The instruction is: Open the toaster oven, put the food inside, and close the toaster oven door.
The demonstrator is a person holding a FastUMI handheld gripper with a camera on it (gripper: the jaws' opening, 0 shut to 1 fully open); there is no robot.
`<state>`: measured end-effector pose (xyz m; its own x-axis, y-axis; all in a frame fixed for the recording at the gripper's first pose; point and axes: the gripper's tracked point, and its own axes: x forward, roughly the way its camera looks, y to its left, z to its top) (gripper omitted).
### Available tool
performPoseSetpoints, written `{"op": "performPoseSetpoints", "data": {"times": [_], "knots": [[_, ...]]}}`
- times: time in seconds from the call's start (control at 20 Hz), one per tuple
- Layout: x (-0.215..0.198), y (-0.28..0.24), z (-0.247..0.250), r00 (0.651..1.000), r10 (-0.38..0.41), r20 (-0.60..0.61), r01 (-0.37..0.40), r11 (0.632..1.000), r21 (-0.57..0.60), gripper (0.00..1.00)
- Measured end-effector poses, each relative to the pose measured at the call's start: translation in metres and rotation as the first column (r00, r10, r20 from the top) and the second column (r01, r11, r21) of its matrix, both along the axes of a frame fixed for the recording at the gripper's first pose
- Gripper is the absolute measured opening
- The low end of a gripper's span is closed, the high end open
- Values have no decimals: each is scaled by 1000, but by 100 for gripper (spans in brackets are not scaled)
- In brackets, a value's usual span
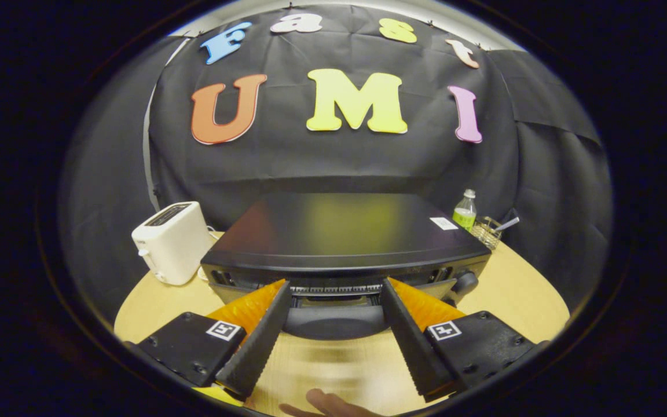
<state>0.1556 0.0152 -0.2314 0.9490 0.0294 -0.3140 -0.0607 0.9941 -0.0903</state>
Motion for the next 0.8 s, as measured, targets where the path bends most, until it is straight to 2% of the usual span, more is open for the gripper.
{"op": "performPoseSetpoints", "data": {"times": [0.4, 0.6, 0.8], "knots": [[-53, -8, -41, 998, 12, -64, -10, 1000, 22, 100], [-72, -14, -66, 998, 16, -59, -16, 1000, 5, 100], [-88, -20, -105, 989, -2, -147, 11, 998, 61, 100]]}}
